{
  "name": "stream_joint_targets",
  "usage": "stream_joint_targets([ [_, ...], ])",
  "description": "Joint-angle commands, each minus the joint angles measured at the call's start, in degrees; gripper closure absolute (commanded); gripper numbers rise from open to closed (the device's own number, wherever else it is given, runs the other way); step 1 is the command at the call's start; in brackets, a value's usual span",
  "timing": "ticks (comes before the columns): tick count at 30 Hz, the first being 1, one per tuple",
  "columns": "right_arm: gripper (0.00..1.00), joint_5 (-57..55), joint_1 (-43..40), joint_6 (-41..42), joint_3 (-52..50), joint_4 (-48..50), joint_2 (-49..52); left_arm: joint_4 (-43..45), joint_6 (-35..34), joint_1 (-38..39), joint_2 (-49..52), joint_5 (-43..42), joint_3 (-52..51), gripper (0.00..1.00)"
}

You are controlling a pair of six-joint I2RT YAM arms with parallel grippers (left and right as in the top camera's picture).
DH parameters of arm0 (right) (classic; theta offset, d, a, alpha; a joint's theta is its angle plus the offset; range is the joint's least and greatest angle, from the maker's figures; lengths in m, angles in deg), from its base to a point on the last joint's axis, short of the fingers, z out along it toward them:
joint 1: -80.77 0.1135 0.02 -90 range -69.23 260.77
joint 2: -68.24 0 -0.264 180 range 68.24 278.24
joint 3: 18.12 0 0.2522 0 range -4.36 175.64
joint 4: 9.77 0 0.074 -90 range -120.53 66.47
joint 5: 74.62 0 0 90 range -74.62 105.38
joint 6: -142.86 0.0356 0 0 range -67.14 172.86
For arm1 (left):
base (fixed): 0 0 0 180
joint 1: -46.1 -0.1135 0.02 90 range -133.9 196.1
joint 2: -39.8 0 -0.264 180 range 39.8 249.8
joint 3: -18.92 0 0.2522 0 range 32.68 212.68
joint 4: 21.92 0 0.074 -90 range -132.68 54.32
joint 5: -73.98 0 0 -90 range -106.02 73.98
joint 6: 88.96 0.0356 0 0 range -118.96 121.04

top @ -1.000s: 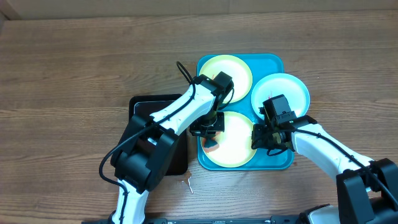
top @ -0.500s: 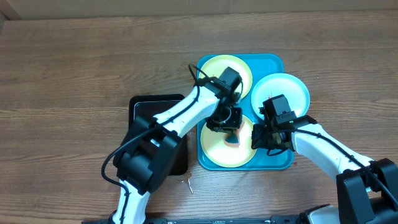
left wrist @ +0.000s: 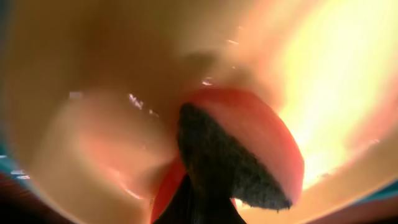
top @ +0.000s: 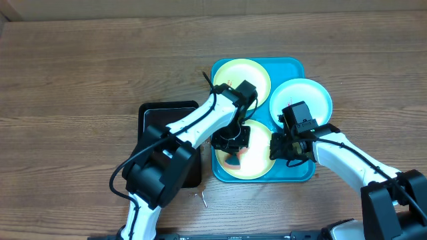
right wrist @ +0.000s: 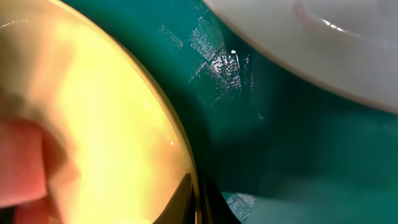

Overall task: Clean dirty plates on tray and stack at the side
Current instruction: 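Scrub the lower yellow plate with the sponge in the left gripper, then return the sponge to the black tray with the left gripper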

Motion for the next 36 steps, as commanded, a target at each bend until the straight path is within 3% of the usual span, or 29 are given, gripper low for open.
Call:
stream_joint_targets([
  [1,0.96,-2.25,0.24,-0.09,-0.59,-0.44,1.60,-1.33,-2.84,-1.36,0.81,7.34,2.03,0.96],
  [6,0.96,-2.25,0.24,-0.11,-0.57,-0.70,1.60,-4.70,-3.76,-2.47,-1.31,8.31,5.95,0.96],
  [12,0.96,-2.23,0.24,-0.09,-0.59,-0.76,1.60,-7.28,-3.10,-4.96,-11.37,6.75,7.72,0.96],
  [17,0.96,-2.25,0.24,-0.09,-0.57,-0.79,1.60,-12.85,-3.43,-9.81,-19.56,19.23,7.69,0.96],
  [22,0.96,-2.05,0.24,-0.09,-0.59,-0.81,1.60,-17.09,-3.58,-15.58,-20.50,24.46,6.08,0.96],
  [30,0.96,-2.05,0.24,-0.09,-0.59,-1.18,1.60,-4.04,-3.98,-22.60,-20.48,19.85,-14.56,0.96],
  [34,0.96,-2.08,0.24,-0.11,-0.57,-1.14,1.60,1.38,-3.96,-23.12,-20.48,17.86,-18.97,0.95],
  [36,0.96,-2.08,0.24,-0.11,-0.39,-1.62,1.57,1.44,-3.63,-23.10,-20.52,17.84,-18.56,0.85],
])
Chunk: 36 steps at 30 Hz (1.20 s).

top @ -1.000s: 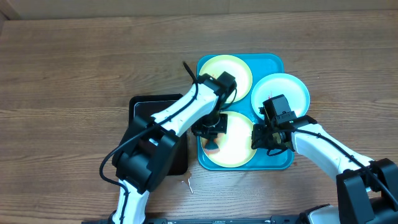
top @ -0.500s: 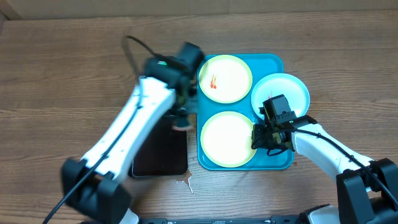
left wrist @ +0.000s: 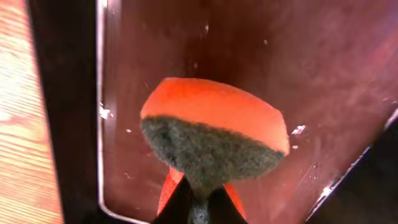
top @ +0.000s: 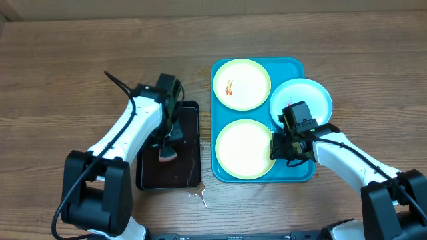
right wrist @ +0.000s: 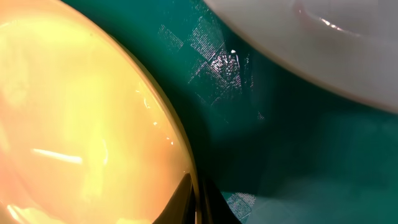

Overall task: Clean dirty plates on tray and stack at the side
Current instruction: 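Return the sponge to the black tray with the left gripper, then lift the cleaned yellow plate with the right gripper and tilt it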

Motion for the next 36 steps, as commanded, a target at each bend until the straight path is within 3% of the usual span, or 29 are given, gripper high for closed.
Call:
stream_joint_targets([
  [1,0.96,-2.12,0.22,-0.13,-0.11,-1.86,1.51,0.31,-0.24,0.02,-0.79,-1.75,1.09,0.63],
  [2,0.96,-2.14,0.22,-0.13,0.61,-2.97,1.49,-0.28,0.02,-0.09,-0.79,-1.92,1.84,0.48],
  [3,0.96,-2.19,0.22,-0.13,1.53,-4.42,1.33,-1.42,0.04,-0.31,-0.83,-1.92,3.02,0.42],
  [11,0.96,-7.17,1.38,-1.51,15.93,-20.31,0.02,-9.05,1.03,-2.75,-3.23,-1.90,15.74,0.32],
  [17,0.96,-12.85,7.85,-4.72,29.88,-27.63,0.02,-13.31,1.51,-6.99,-6.03,-1.90,25.53,0.17],
  [24,0.96,-25.33,19.69,-4.70,35.34,-22.12,0.07,-17.27,1.84,-14.60,-9.07,-2.67,34.27,0.00],
  [36,0.96,-45.70,36.20,-4.66,35.34,-10.49,4.07,-18.93,2.03,-20.20,-11.13,-3.41,35.12,0.00],
])
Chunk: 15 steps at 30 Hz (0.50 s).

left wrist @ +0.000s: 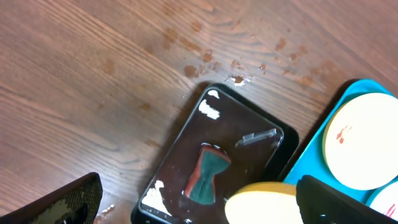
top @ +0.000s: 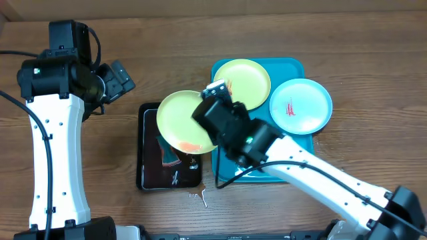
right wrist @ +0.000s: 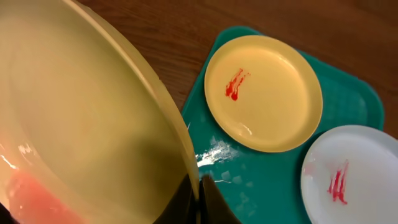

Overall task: Clean dirty plates on tray and stack at the side
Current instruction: 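Lift the cleaned yellow plate with the right gripper and tilt it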

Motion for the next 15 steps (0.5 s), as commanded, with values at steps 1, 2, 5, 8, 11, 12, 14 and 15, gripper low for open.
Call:
stream_joint_targets([
  [1,0.96,-9.33,2.45,0.09,1.25,0.66,1.88,-0.28,0.46,-0.26,-0.59,0.48,1.29,0.00],
  [2,0.96,-10.82,3.21,0.09,1.25,0.85,2.43,-0.28,0.48,-0.26,-0.59,0.63,1.29,0.00],
  [5,0.96,-15.58,5.77,0.07,1.25,1.81,3.72,-0.26,0.44,-0.26,-0.55,0.59,1.29,0.00],
  [8,0.96,-21.84,8.81,0.04,1.25,2.64,5.42,-0.26,0.44,-0.26,-0.55,0.59,1.29,0.00],
  [11,0.96,-28.28,11.54,0.02,1.25,2.80,5.84,-0.24,0.42,-0.26,-0.55,0.55,1.29,0.00],
  [12,0.96,-30.60,12.48,0.02,1.25,3.02,5.84,-0.17,0.42,-0.26,-0.55,0.52,1.29,0.00],
  [14,0.96,-34.05,13.81,0.00,1.25,3.19,5.84,-0.17,0.42,-0.26,-0.55,0.52,1.29,0.00],
  [15,0.96,-35.60,14.58,0.00,1.25,3.19,5.84,-0.17,0.42,-0.26,-0.55,0.52,1.29,0.00],
])
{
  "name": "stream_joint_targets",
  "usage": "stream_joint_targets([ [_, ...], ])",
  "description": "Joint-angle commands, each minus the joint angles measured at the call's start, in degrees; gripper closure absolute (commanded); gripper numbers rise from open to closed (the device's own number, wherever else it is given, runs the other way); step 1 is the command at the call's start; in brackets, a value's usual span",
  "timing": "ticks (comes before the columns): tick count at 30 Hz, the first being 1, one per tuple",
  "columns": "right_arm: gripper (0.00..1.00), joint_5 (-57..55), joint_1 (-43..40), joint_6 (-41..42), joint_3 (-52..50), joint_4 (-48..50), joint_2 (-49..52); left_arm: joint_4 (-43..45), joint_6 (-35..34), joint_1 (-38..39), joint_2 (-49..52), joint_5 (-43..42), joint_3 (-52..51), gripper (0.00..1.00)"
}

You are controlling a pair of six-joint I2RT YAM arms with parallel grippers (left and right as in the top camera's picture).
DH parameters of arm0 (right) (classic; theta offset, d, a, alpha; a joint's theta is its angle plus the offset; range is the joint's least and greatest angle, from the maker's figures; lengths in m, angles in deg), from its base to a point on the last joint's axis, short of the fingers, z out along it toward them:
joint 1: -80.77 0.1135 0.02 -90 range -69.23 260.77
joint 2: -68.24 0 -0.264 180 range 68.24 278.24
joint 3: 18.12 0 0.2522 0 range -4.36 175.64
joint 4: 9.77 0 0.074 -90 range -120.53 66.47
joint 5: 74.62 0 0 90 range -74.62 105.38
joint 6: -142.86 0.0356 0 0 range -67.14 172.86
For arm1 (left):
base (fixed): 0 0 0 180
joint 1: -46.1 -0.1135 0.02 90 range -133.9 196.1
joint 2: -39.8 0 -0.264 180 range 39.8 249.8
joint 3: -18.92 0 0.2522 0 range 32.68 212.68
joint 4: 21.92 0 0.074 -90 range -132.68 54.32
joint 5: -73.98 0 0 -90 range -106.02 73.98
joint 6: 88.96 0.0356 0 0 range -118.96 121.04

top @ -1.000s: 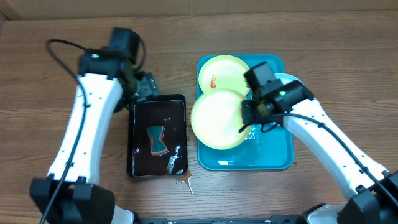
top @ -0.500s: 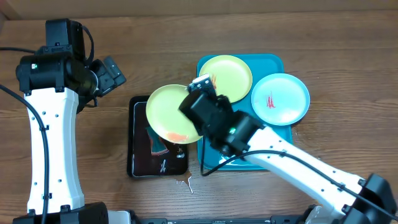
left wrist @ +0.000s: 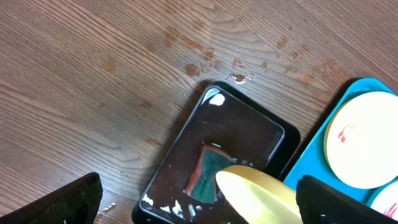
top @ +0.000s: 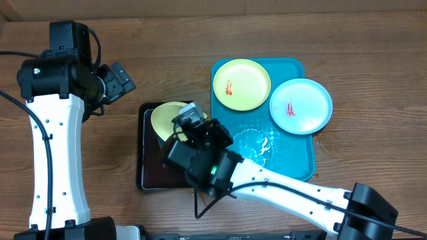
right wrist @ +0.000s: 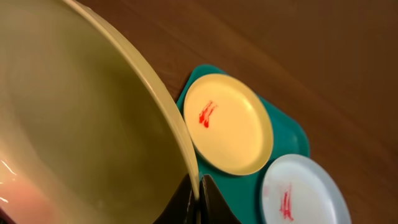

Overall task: Clean dirty plates on tray and stack at the side
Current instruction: 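Lift the cleaned yellow plate with the right gripper and tilt it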

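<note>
My right gripper (right wrist: 198,190) is shut on the rim of a yellow plate (top: 167,120), which it holds steeply tilted over the black wash tray (top: 148,175). An orange-and-green sponge (left wrist: 208,169) lies in that tray, partly behind the plate (left wrist: 261,193). On the blue tray (top: 293,157) remain a yellow plate with a red smear (top: 241,84) and a pale blue plate with a red smear (top: 300,105). My left gripper (top: 115,81) hangs open and empty high above the table, left of the black tray.
A wet patch (top: 253,147) shines on the blue tray where the plate lay. Water drops and white flecks dot the wood around the black tray (left wrist: 242,78). Bare wooden table lies left of and behind both trays.
The right arm has moved left and nearer, and the yellow plate now stands steeper over the black tray, covering part of the sponge. The left arm has not moved.
My left gripper held the sponge on the near yellow plate while the right gripped its rim. Then the sponge was over the black tray. Later the left gripper was open and raised, the sponge lay in the tray, and the right held the plate above it, now tilted.
</note>
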Motion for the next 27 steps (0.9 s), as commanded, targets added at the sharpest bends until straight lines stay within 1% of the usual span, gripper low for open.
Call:
stream_joint_targets([
  [1,0.96,-11.21,2.34,0.20,1.25,0.48,-0.44,-0.04,0.42,-0.26,-0.55,0.48,1.29,0.00],
  [6,0.96,-15.08,4.94,-1.97,1.27,0.52,-0.44,-0.04,0.42,-0.26,-0.55,0.48,1.29,0.00],
  [11,0.96,-15.61,6.91,-2.82,1.27,0.76,-0.44,0.07,0.42,-0.26,-0.55,0.48,1.29,0.00],
  [15,0.96,-19.96,8.48,-2.86,1.27,1.51,-0.46,0.07,0.42,-0.26,-0.55,0.48,1.29,0.00],
  [17,0.96,-21.22,8.79,-4.68,1.27,2.29,-0.46,0.07,0.42,-0.26,-0.55,0.48,1.29,0.00],
  [19,0.96,-21.18,8.79,-6.38,1.27,2.95,-0.46,0.07,0.42,-0.26,-0.55,0.48,1.29,0.00],
  [27,0.96,-21.18,8.79,-8.09,1.27,2.89,-0.46,0.07,0.42,-0.26,-0.55,0.48,1.29,0.00],
])
